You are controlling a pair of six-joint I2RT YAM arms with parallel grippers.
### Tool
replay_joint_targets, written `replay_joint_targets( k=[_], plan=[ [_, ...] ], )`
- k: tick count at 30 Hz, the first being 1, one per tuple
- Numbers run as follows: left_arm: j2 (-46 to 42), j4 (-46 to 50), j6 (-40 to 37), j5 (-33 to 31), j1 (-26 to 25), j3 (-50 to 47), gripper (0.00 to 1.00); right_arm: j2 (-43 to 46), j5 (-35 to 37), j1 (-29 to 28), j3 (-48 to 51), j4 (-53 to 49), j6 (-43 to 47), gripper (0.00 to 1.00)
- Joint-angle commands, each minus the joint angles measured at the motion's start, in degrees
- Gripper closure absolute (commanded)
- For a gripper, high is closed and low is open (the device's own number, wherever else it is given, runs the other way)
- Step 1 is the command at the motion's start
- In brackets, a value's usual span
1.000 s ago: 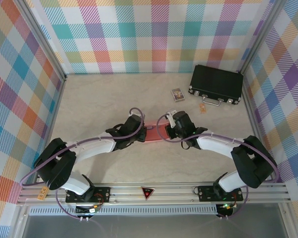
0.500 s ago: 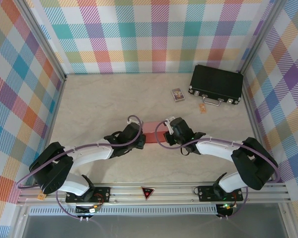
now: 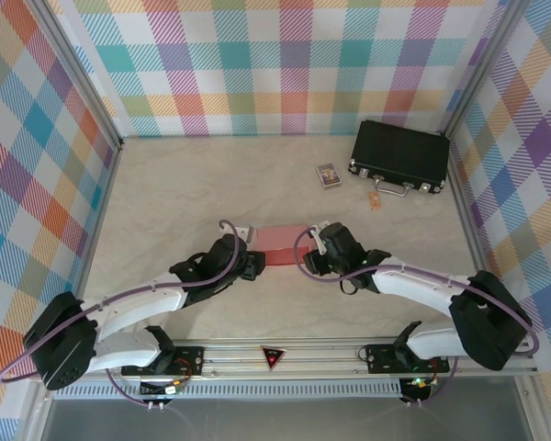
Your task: Fold the paper box
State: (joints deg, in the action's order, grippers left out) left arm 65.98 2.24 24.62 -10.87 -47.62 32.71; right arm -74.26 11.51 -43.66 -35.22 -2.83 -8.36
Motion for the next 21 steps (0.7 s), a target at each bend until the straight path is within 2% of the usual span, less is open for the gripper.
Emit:
replay_joint_targets(
  k=[1,8,10,12,14,17,21],
  plan=[
    [-5.51,3.89,-0.47,-1.55,-1.08,-2.4,0.5,3.66,0.76,-0.37,1.44,-4.27,-1.33,0.48],
    [-19.21,12.88,-1.91,-8.76,-1.24,-0.94,0.47,14.04,6.31,-0.35,1.8,-9.86,-3.27,0.44],
    [-21.05,16.39,-1.97,-12.73,-1.16,0.79,0.46,15.79,10.03,-0.08,0.65,-12.96,-4.82,0.44],
    [-21.36,17.91,-2.54,-16.2,-1.15,2.59,0.41,16.38,13.39,0.85,-1.04,-16.6,-6.48,0.43],
    [-20.09,19.42,-1.48,-20.79,-0.85,4.75,0.37,16.1,12.59,3.55,-3.66,-20.28,-7.96,0.43],
    [-15.72,19.26,-2.87,-19.92,0.65,9.01,0.35,14.56,6.78,7.15,-7.76,-22.27,-7.73,0.43],
    [-7.15,17.01,-3.96,-11.47,4.81,14.73,0.3,9.34,1.32,9.45,-14.89,-23.99,-7.49,0.43]
  ],
)
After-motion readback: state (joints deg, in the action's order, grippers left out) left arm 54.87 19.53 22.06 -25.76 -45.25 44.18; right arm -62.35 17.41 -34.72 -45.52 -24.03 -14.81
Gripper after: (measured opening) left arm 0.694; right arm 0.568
